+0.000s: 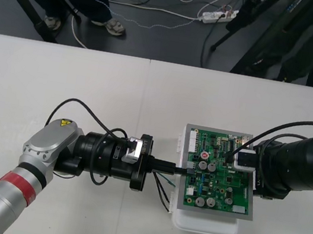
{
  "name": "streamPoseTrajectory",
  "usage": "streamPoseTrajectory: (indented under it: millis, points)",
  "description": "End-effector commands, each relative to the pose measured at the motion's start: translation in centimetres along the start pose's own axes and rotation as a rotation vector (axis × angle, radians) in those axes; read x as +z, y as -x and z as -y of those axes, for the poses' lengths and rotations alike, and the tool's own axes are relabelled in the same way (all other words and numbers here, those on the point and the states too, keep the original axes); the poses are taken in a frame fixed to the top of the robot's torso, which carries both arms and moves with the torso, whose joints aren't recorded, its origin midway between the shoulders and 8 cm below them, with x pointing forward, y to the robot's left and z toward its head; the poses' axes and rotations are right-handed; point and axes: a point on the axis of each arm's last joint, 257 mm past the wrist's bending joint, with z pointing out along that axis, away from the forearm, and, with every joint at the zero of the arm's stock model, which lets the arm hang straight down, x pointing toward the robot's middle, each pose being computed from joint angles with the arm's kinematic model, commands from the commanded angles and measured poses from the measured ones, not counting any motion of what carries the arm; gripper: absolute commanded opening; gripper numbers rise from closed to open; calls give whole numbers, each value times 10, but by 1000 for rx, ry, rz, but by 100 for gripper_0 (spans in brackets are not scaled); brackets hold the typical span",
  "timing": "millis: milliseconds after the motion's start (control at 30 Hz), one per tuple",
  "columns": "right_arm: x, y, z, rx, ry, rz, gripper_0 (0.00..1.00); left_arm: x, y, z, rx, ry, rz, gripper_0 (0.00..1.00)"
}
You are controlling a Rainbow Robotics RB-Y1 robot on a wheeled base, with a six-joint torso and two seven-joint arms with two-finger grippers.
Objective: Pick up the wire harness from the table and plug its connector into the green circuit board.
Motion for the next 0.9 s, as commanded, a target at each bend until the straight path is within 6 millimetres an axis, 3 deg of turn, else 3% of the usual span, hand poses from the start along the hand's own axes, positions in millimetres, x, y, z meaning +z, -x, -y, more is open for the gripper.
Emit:
streamPoseTrajectory:
  millis: [33,900]
  points:
    - [2,5,-9,-33,17,1,100,24,16,-10,79,-14,34,0]
    - [2,5,-9,-34,17,-1,100,28,17,-15,135,-6,29,0]
